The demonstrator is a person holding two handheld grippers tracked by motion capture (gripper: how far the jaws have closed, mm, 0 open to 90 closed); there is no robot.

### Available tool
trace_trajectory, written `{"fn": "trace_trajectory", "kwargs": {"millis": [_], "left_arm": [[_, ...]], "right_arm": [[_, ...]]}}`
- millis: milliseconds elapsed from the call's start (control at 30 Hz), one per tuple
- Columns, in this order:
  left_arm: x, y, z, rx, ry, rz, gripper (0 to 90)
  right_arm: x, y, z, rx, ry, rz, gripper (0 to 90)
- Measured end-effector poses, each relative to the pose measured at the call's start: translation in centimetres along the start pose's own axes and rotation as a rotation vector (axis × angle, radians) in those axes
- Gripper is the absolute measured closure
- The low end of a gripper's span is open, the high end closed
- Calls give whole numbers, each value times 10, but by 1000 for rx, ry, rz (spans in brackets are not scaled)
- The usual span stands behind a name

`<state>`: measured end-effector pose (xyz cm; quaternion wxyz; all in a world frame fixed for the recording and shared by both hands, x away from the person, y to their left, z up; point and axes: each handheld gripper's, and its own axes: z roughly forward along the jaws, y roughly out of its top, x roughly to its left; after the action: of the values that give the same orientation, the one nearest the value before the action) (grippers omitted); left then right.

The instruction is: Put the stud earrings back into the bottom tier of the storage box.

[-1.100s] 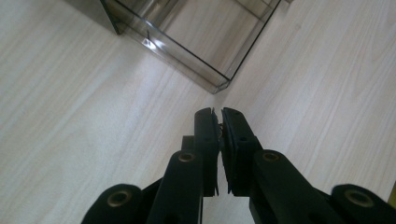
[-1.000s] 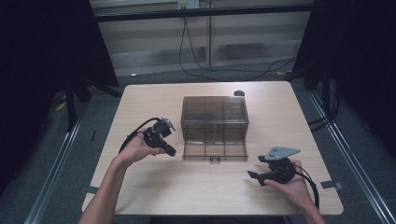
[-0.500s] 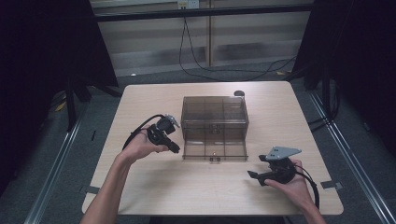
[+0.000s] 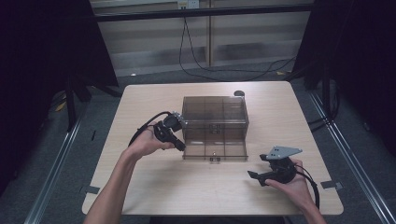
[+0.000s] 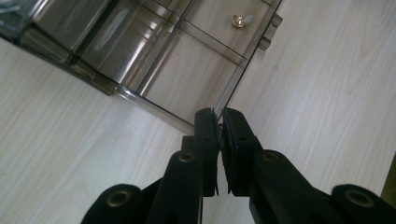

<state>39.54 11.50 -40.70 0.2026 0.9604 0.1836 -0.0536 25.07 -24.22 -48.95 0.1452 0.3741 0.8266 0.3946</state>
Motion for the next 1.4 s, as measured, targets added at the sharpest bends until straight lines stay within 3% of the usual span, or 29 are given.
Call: {"fn": "trace_trajectory", "kwargs": {"millis": [133, 200, 233, 500, 1133, 1367, 1400], "left_arm": [[-3, 5, 3, -16, 14, -17, 853], [-3, 8, 4, -4, 5, 5, 854], [-5, 9, 5, -8, 3, -8, 854], [-11, 23, 8, 9, -1, 33, 853], [-18, 51, 18, 33, 6, 38, 853], [-19, 60, 24, 43, -8, 44, 853], [-18, 62, 25, 63, -20, 47, 853]], "right_arm": [[0, 0, 0, 1, 0, -2, 180], [0, 0, 0, 1, 0, -1, 177], [0, 0, 0, 1, 1, -1, 176], [0, 0, -1, 4, 1, -1, 176], [0, 0, -1, 5, 3, -9, 176], [1, 0, 0, 5, 7, -11, 175], [1, 0, 0, 4, 7, -10, 175]]}}
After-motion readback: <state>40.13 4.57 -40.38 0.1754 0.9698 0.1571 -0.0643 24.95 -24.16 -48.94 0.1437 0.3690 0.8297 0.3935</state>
